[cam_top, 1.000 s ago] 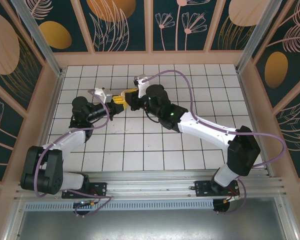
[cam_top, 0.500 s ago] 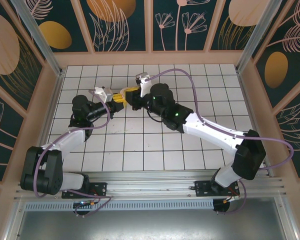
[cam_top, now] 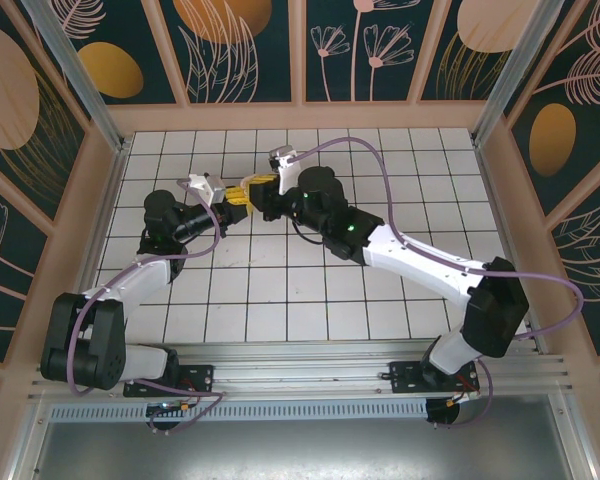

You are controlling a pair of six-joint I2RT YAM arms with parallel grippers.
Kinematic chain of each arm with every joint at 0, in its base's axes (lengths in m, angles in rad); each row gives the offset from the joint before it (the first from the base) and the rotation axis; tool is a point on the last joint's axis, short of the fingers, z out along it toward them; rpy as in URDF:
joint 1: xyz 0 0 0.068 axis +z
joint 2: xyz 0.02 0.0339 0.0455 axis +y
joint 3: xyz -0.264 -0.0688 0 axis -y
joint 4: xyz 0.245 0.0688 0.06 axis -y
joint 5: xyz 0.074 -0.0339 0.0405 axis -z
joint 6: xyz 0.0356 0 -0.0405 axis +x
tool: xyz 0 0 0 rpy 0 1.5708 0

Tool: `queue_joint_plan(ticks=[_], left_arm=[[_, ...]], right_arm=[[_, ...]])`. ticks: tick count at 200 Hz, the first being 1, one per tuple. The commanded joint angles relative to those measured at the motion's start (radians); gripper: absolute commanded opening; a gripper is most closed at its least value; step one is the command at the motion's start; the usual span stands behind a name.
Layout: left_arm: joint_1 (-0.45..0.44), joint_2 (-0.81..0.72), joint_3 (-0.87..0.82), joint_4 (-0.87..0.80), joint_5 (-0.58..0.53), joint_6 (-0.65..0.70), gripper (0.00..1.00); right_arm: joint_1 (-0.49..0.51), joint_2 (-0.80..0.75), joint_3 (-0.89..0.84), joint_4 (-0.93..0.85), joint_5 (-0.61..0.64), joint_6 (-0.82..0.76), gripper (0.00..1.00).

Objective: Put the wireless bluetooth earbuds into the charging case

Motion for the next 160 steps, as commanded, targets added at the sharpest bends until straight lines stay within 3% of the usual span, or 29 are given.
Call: queue_joint_plan(ticks=[1, 160], left_arm=[[-0.004, -0.025, 0.018, 0.054, 0.027, -0.016, 0.02], [-0.003, -0.029, 0.02, 0.054, 0.038, -0.039, 0.03]], right_arm=[[-0.005, 0.019, 0.034, 0.021, -0.011, 0.004, 0.17], [-0.02, 0.016, 0.049, 0.063, 0.001, -0.022, 0.16]])
